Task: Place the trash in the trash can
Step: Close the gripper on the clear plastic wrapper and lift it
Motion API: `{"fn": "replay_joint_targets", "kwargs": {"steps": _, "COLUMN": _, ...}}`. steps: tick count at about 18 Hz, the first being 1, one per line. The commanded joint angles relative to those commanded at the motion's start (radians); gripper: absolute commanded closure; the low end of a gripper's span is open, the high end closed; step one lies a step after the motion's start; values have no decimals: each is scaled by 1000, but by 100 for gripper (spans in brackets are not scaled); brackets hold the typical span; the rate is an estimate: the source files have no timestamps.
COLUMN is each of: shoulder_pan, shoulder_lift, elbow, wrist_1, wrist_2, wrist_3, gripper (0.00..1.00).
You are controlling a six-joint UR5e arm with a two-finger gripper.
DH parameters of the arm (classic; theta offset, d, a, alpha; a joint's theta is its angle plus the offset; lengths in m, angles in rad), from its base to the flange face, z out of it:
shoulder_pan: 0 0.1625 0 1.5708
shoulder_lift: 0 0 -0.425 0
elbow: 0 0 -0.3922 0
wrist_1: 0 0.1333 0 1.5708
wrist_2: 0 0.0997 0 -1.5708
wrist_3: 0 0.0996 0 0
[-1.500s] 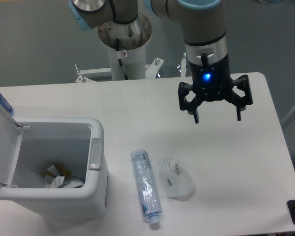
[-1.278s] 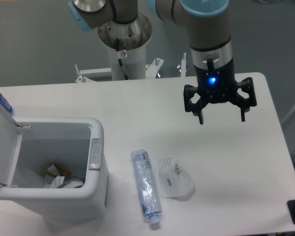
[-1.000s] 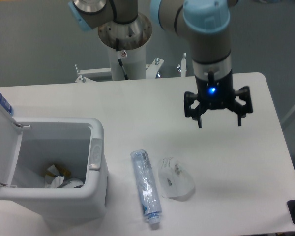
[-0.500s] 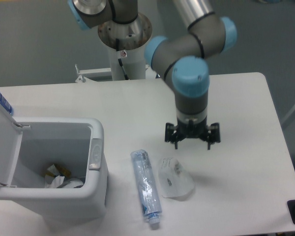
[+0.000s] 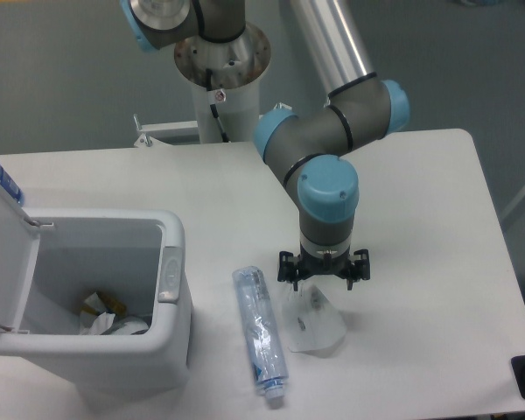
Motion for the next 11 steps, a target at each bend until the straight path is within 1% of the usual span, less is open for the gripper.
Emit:
{"fn": "replay_joint_targets", "kwargs": {"steps": 1, "shoulder_pan": 0, "shoulder_lift": 0, "elbow": 0, "wrist_1": 0, "wrist_2": 2, "wrist_3": -2, "gripper": 46}}
{"fn": "replay_joint_targets", "kwargs": {"steps": 2, "shoulder_pan": 0, "shoulder_lift": 2, "elbow": -2, "wrist_1": 0, "wrist_2": 3, "wrist_3": -3, "gripper": 63}}
{"fn": "replay_joint_targets", "kwargs": {"steps": 3, "shoulder_pan": 0, "shoulder_lift": 2, "elbow": -2, "wrist_1": 0, "wrist_2": 3, "wrist_3": -3, "gripper": 77}}
{"fn": "replay_joint_targets", "kwargs": {"steps": 4, "shoulder_pan": 0, "shoulder_lift": 2, "elbow": -2, "wrist_1": 0, "wrist_2": 3, "wrist_3": -3, "gripper": 83}}
{"fn": "replay_joint_targets", "kwargs": {"steps": 6, "shoulder_pan": 0, "shoulder_lift": 2, "elbow": -5, "wrist_1": 0, "wrist_2": 5, "wrist_3": -5, "gripper": 84}}
{"fn": "replay_joint_targets", "kwargs": {"steps": 10, "shoulder_pan": 0, "shoulder_lift": 0, "elbow": -8, "wrist_1": 0, "wrist_2": 3, "wrist_3": -23, "gripper": 94}}
{"fn": "replay_joint_targets", "kwargs": {"steps": 11, "shoulder_pan": -2, "shoulder_lift": -5, "elbow": -6, "wrist_1": 0, "wrist_2": 3, "wrist_3": -31, "gripper": 96}}
